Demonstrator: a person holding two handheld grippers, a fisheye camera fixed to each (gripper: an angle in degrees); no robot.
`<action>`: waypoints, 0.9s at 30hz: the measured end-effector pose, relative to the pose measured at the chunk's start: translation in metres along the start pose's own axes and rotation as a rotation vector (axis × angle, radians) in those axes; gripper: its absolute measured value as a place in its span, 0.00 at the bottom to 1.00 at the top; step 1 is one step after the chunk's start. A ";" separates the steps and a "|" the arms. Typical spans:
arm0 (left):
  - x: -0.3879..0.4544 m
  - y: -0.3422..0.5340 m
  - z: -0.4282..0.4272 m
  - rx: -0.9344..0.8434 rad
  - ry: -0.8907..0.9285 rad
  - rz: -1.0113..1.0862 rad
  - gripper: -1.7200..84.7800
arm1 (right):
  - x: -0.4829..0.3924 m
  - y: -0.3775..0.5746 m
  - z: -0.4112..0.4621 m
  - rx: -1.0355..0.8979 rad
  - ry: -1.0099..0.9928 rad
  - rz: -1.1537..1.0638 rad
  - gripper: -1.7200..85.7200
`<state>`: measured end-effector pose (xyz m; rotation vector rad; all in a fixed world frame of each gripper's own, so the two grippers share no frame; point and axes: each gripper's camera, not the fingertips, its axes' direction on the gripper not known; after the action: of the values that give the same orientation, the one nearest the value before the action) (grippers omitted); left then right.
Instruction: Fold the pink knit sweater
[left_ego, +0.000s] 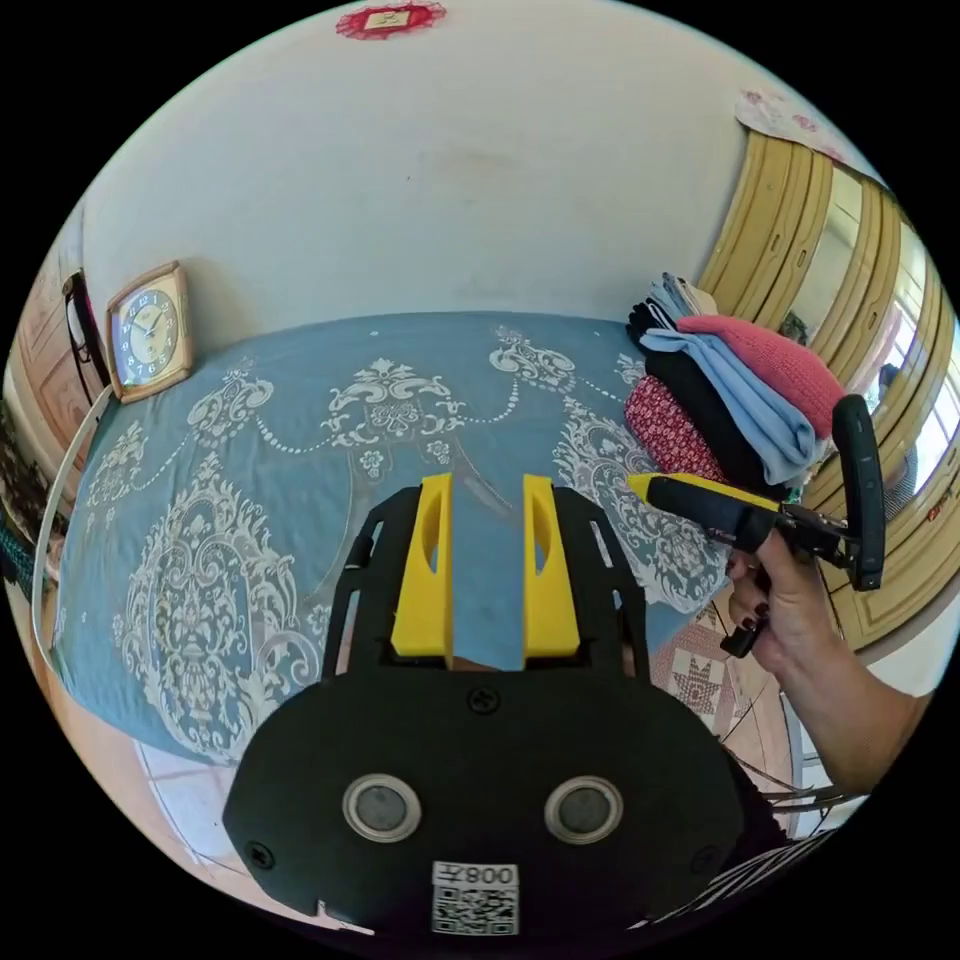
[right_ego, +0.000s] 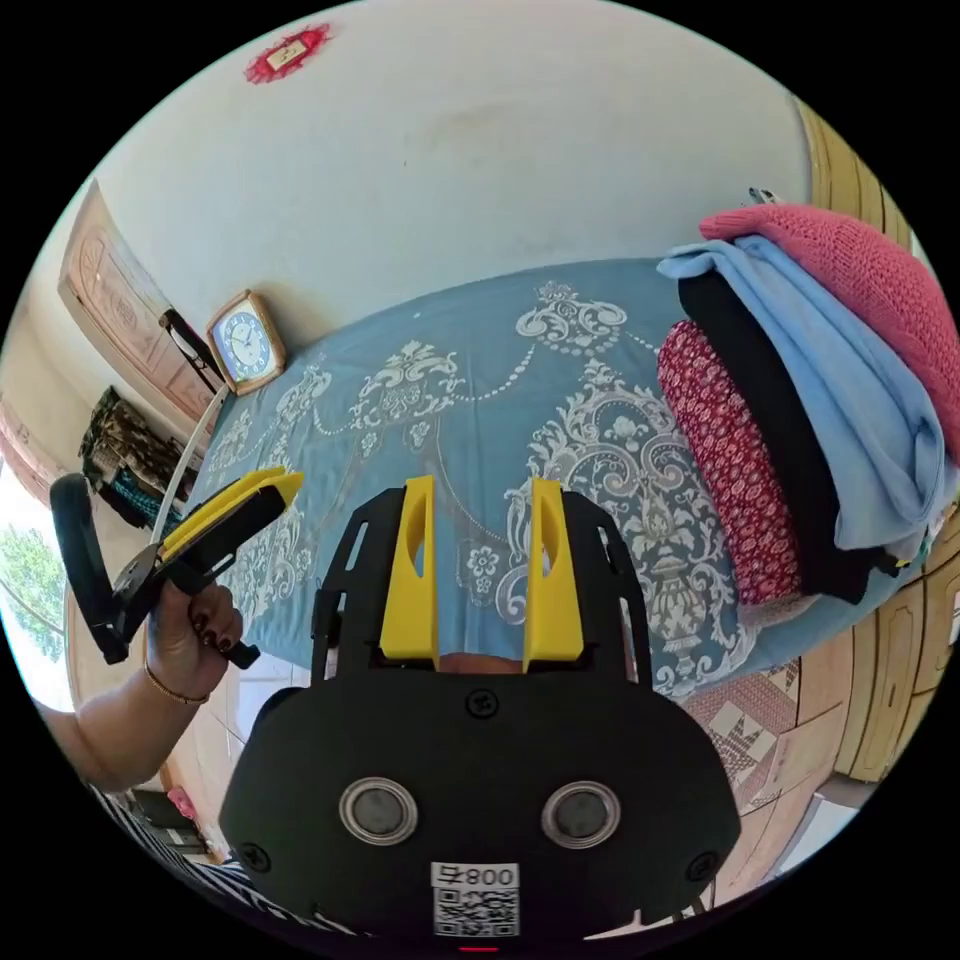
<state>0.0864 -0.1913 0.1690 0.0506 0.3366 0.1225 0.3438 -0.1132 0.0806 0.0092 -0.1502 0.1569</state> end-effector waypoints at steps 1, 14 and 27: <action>0.000 -0.007 0.003 0.015 0.016 0.015 0.13 | 0.006 -0.007 -0.005 0.022 0.000 0.000 0.17; 0.045 -0.204 0.043 0.125 0.351 0.305 0.15 | 0.140 -0.158 -0.180 0.272 0.251 0.073 0.19; 0.135 -0.335 0.106 -0.186 0.695 0.511 0.18 | 0.399 -0.230 -0.211 -0.163 0.235 0.391 0.21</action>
<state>0.2853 -0.5096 0.2018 -0.0953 1.0020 0.6850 0.8009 -0.2745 -0.0680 -0.2014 0.0727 0.5330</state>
